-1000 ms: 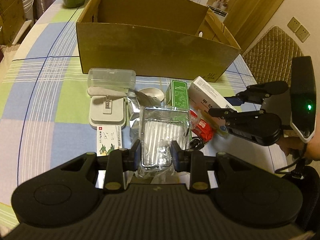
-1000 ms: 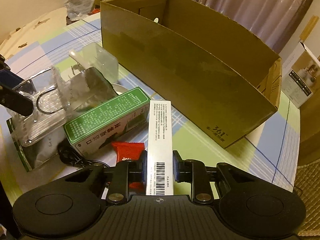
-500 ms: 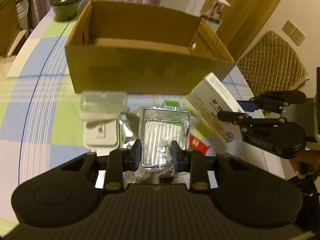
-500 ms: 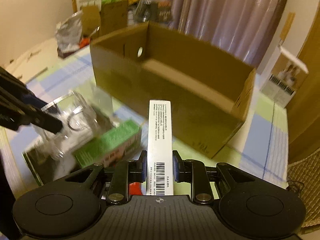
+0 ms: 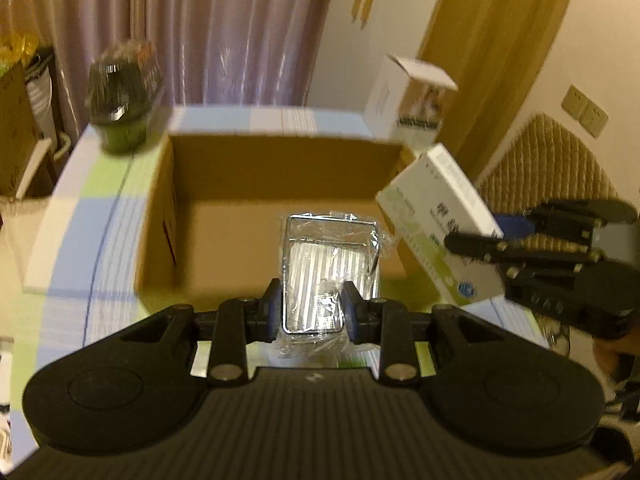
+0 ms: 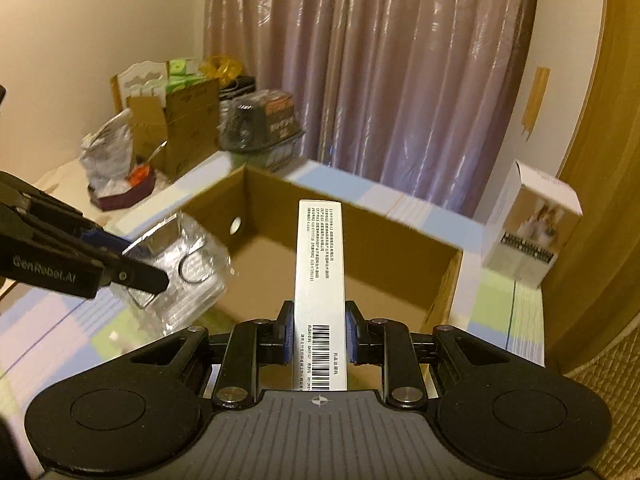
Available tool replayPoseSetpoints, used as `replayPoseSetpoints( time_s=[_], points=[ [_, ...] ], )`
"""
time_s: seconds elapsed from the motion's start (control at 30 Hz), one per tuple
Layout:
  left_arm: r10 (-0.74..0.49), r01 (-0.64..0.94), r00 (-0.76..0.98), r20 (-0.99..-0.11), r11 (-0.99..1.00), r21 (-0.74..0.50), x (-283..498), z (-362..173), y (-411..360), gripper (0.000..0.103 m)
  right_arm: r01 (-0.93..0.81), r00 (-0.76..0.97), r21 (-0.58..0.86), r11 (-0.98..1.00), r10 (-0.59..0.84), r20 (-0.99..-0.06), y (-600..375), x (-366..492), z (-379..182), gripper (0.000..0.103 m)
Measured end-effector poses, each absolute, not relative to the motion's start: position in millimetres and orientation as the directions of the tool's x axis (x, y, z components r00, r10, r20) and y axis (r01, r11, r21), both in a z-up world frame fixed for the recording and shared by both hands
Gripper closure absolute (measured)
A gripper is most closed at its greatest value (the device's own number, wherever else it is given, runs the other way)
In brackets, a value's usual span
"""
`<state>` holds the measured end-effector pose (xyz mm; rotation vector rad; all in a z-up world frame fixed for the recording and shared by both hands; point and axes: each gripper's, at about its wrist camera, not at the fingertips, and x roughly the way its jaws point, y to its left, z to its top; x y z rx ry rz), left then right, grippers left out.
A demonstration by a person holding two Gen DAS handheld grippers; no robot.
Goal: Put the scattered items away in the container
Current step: 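Carry both items over the box and open both tools to drop them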
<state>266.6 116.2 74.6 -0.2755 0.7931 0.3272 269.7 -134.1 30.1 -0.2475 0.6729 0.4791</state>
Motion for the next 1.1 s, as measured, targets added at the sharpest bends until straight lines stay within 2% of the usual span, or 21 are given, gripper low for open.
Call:
replayPoseSetpoints(
  time_s=[0.2, 0.47, 0.57, 0.6, 0.87, 1.1],
  points=[
    [0.223, -0.405, 0.670, -0.708, 0.909, -0.097, 301.2, 76.4, 142.9, 0.077, -0.483, 0.685, -0.070, 0.873, 0.327, -0.651, -122.2, 306.8, 28.6, 0.076],
    [0.287, -0.464, 0.614, -0.735, 0.885, -0.042, 324.9, 46.2, 161.7, 0.077, -0.476, 0.669, -0.071, 0.877, 0.308, -0.677, -111.7, 329.7, 8.5, 0.076],
    [0.290, -0.476, 0.603, -0.743, 0.878, -0.045, 326.9, 35.5, 166.6, 0.071, -0.474, 0.667, -0.072, 0.877, 0.304, -0.681, -110.1, 331.7, 2.8, 0.076],
    [0.298, -0.481, 0.600, -0.743, 0.876, -0.036, 326.2, 32.8, 167.2, 0.062, -0.473, 0.666, -0.073, 0.878, 0.302, -0.682, -109.7, 332.0, 0.9, 0.076],
    [0.332, -0.503, 0.582, -0.742, 0.864, -0.008, 307.1, 28.2, 169.4, 0.060, -0.470, 0.663, -0.080, 0.879, 0.291, -0.690, -108.7, 332.1, -6.9, 0.076],
    [0.334, -0.509, 0.588, -0.737, 0.861, -0.015, 298.8, 32.5, 166.6, 0.054, -0.461, 0.663, -0.082, 0.884, 0.282, -0.693, -107.9, 334.2, -9.3, 0.076]
  ],
)
